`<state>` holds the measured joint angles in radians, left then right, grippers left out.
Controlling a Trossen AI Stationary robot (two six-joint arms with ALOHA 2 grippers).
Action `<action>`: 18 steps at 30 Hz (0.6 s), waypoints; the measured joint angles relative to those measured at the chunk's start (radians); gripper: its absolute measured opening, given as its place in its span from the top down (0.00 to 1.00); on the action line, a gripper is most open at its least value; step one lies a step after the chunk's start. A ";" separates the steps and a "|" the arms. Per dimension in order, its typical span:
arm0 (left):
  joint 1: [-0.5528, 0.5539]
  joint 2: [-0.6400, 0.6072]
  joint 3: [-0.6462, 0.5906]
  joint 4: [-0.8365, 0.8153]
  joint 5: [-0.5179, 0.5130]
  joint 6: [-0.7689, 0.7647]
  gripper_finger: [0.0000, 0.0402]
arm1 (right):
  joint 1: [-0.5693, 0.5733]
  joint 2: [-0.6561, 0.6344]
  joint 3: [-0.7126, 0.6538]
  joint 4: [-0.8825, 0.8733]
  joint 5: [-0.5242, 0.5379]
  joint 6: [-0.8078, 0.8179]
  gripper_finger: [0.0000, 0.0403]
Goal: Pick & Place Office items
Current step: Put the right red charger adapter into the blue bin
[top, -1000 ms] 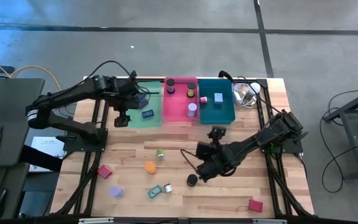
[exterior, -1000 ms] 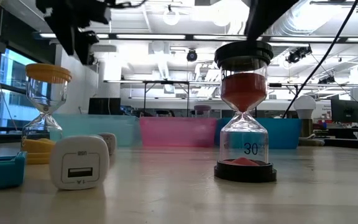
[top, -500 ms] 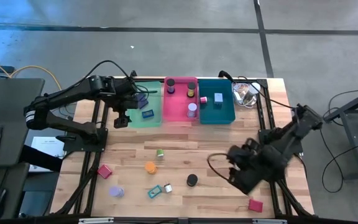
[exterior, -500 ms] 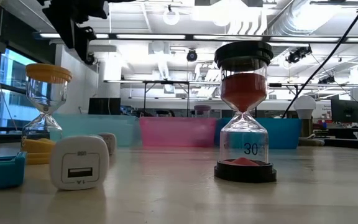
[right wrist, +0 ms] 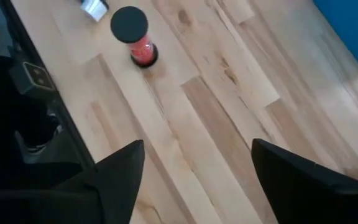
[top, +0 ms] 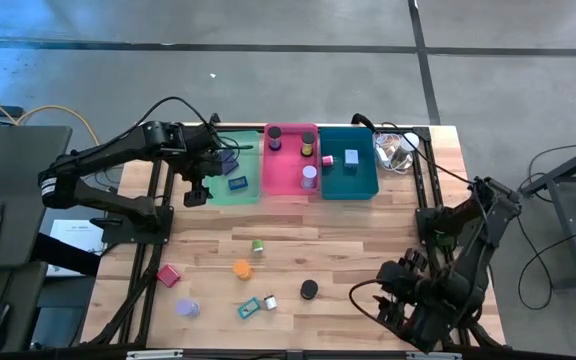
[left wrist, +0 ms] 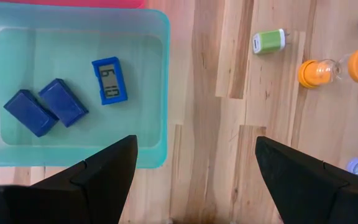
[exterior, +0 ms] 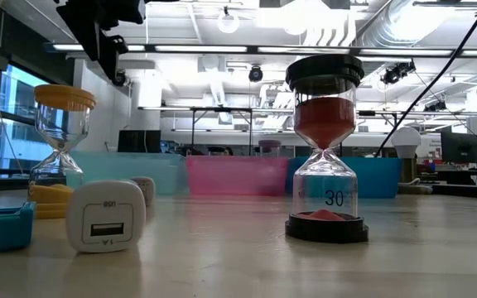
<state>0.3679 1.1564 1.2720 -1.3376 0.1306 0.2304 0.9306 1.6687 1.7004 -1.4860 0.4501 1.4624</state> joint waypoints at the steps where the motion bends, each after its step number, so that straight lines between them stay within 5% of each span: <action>1: 0.000 0.000 0.000 0.000 0.004 -0.001 0.21 | -0.002 0.003 0.000 0.000 -0.006 0.000 0.27; 8: 0.000 0.000 0.000 0.006 0.040 -0.003 0.21 | 0.018 0.029 -0.006 -0.084 -0.175 0.127 0.17; 13: 0.000 0.000 0.000 0.022 0.040 0.000 0.21 | 0.068 0.032 -0.086 -0.055 -0.264 0.059 0.15; 18: 0.000 0.000 0.000 0.042 0.044 0.004 0.21 | 0.092 0.032 -0.169 0.086 -0.256 0.013 0.15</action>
<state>0.3679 1.1564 1.2716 -1.2961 0.1749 0.2340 1.0222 1.7002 1.5317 -1.4000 0.1940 1.4750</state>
